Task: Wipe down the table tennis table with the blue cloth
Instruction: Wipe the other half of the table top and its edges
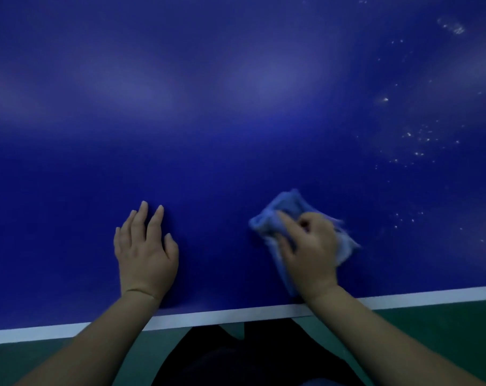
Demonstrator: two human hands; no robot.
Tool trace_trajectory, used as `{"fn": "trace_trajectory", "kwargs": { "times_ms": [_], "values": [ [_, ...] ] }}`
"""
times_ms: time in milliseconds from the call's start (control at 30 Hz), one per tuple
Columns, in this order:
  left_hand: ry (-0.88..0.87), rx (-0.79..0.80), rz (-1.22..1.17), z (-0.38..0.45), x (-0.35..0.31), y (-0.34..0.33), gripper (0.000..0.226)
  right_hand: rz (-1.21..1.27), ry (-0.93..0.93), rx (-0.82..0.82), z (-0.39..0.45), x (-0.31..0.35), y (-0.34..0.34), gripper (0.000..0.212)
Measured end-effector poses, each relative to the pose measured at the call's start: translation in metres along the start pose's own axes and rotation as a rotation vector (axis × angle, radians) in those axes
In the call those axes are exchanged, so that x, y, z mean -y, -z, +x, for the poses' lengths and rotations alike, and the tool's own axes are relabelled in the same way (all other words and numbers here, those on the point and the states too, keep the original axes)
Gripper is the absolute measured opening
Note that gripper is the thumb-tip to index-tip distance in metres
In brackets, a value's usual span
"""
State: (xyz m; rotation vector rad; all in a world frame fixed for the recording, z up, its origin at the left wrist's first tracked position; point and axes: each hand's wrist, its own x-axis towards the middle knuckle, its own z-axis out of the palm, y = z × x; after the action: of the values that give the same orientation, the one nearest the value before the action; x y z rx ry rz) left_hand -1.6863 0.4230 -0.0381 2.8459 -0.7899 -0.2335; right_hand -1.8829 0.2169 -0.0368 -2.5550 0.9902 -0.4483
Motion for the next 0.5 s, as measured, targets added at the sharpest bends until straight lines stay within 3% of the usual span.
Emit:
{"fn": "trace_trajectory", "kwargs": {
  "times_ms": [100,200,267,333,500],
  "values": [
    [-0.003,0.0,0.001,-0.001,0.001,0.0,0.058,0.01,0.151,0.031,0.04,0.015,-0.008,0.03],
    [-0.007,0.0,-0.008,0.0,0.001,0.001,0.057,-0.06,-0.059,-0.079,0.06,-0.028,0.009,0.029],
    [-0.009,0.001,-0.014,0.0,0.0,0.002,0.058,-0.092,-0.266,-0.167,0.039,-0.056,0.026,0.029],
    [-0.015,-0.004,-0.019,0.0,0.0,0.001,0.057,-0.094,-0.345,-0.216,0.005,-0.053,0.029,0.029],
    [-0.025,0.004,-0.026,-0.001,0.003,0.001,0.051,-0.028,0.024,-0.058,-0.007,-0.007,0.007,0.029]
  ]
}}
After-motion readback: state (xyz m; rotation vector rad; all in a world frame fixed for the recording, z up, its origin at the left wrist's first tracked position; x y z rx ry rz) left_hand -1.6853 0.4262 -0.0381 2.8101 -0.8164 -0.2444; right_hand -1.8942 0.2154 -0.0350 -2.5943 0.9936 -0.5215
